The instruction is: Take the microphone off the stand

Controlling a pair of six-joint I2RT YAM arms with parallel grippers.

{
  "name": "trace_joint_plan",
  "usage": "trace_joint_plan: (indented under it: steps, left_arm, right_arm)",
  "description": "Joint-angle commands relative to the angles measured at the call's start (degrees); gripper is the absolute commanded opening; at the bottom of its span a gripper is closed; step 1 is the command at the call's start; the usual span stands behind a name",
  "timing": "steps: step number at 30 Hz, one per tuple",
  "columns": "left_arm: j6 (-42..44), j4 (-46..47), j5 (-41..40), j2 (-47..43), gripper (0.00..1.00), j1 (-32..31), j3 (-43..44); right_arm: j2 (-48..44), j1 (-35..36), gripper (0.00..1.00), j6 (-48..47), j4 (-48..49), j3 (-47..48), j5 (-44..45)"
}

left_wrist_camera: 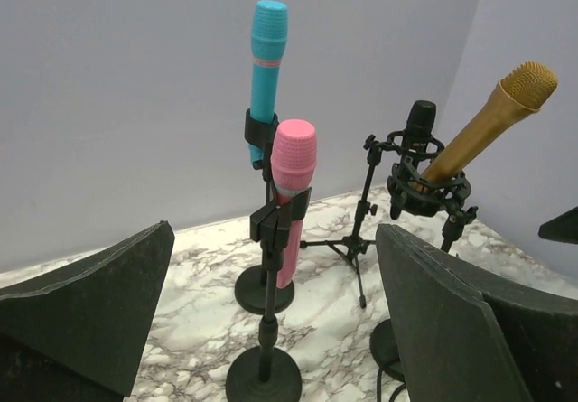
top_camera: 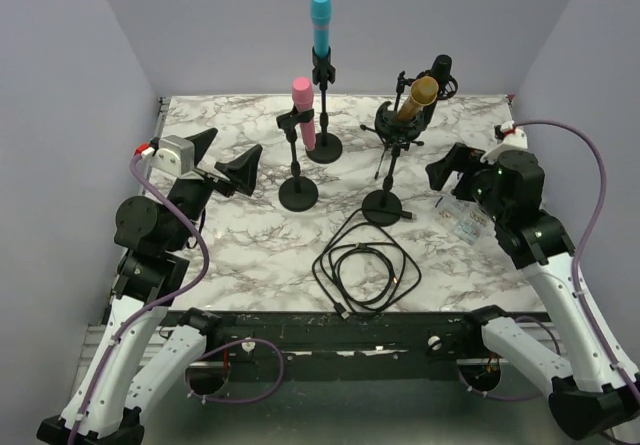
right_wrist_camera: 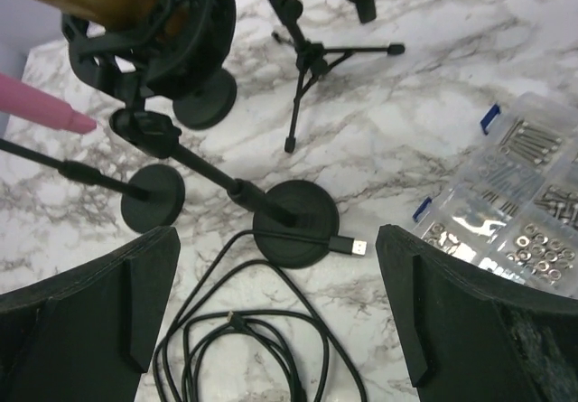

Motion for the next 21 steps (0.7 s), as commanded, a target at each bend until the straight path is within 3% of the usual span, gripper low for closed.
trace_joint_plan:
  steps: [1, 5, 10, 15, 21]
  left_arm:
    - [-0.52, -0.38, -0.14, 1.32, 0.98, -0.56, 1.32]
    - [-0.88, -0.75, -0.32, 2.27, 0.99, -0.58, 1.42]
    - [-0.91, -1.42, -0.90, 3.89, 0.98, -0.59, 1.75]
    - [-0.56, -1.25, -1.86, 4.56, 0.99, -0.64, 1.31]
    - [-0.64, -1.14, -2.14, 5.17, 0.99, -0.64, 1.14]
  right_arm:
    - [4.15, -0.32, 1.00, 0.91, 3.24, -2.65, -11.66]
    - [9.92, 3.43, 1.00, 3.02, 5.22, -4.30, -11.57]
    - [16.07, 21.26, 1.00, 4.61, 12.24, -3.78, -0.06]
    - [23.92, 33.55, 1.00, 3.56, 17.76, 2.19, 8.79]
    - [31.91, 36.62, 1.00, 0.61, 19.57, 14.07, 13.81]
